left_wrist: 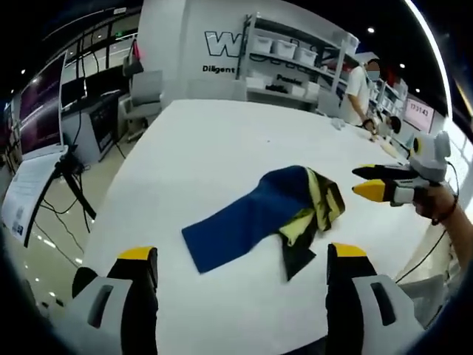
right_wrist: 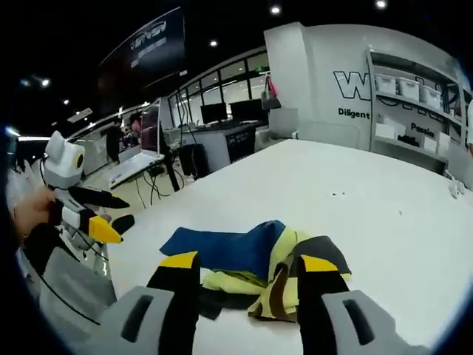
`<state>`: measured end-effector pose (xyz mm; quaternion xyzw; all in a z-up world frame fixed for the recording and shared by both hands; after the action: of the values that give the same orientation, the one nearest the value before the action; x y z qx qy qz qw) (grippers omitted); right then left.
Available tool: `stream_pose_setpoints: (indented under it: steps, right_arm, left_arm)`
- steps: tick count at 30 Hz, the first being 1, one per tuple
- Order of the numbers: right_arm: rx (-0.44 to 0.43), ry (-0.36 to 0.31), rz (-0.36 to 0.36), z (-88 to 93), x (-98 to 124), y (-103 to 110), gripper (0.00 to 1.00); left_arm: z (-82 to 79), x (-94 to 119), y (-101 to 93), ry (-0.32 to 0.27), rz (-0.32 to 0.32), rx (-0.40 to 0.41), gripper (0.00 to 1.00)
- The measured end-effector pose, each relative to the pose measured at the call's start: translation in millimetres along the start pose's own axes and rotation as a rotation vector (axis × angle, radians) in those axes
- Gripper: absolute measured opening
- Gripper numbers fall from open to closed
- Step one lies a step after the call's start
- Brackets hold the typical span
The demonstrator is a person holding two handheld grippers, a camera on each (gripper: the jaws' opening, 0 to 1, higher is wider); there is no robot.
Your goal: Fold the garment on the visible template until the final outline fits inside the template.
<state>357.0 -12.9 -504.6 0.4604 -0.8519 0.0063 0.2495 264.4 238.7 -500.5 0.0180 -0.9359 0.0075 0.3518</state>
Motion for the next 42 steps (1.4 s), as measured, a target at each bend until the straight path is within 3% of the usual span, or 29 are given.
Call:
stream_pose_setpoints:
  steps: [5,7,11,15,21,25,29,34,42]
  right_arm:
    - [0.042,0.009,-0.004,-7.3,-26.5,-15.6,0.41]
    - [0.070,-0.025,0.026,-12.2,-39.5,-26.0,0.38]
    - [0.064,-0.010,0.022,-11.0,-53.6,-32.1,0.36]
    - [0.012,0.017,0.004,-6.1,-69.6,-39.9,0.36]
    - [0.020,0.066,0.014,1.4,-85.9,-50.0,0.35]
    - [0.020,0.112,0.030,8.0,-96.0,-57.9,0.28]
    - [0.060,0.132,0.074,8.5,-95.9,-65.2,0.07]
    - [0.055,0.119,0.055,7.8,-88.4,-64.8,0.00]
    - [0.101,0.102,0.004,-0.2,-66.5,-45.0,0.00]
  left_arm:
    - [0.5,-4.3,-0.3,-0.005,-0.001,0.003,0.91]
    - [1.1,-6.4,-0.6,0.002,0.000,0.001,0.91]
    - [1.6,-7.5,0.1,0.012,0.001,-0.007,0.91]
    - [1.9,-8.7,2.7,0.015,0.000,0.008,0.91]
    - [3.8,-11.0,3.8,0.024,0.005,0.012,0.90]
    - [4.2,-12.7,3.9,0.029,0.004,0.013,0.90]
    - [3.2,-13.8,4.9,0.027,0.001,0.012,0.89]
    - [3.3,-12.8,4.9,0.027,-0.003,0.012,0.89]
    - [1.3,-6.2,2.0,0.010,0.001,0.017,0.89]
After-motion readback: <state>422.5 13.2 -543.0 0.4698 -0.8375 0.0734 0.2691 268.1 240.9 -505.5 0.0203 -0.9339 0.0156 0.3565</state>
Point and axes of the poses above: the point that each gripper's makers call its tool centre point, and the gripper's own axes: x roughly backward along the fingers, y roughly to its left, z roughly out of its underside, the point moved 7 cm from there along x, roughly backward along the fingers, and after that the axes turned 12 degrees about -z, right-handed, at the moved point
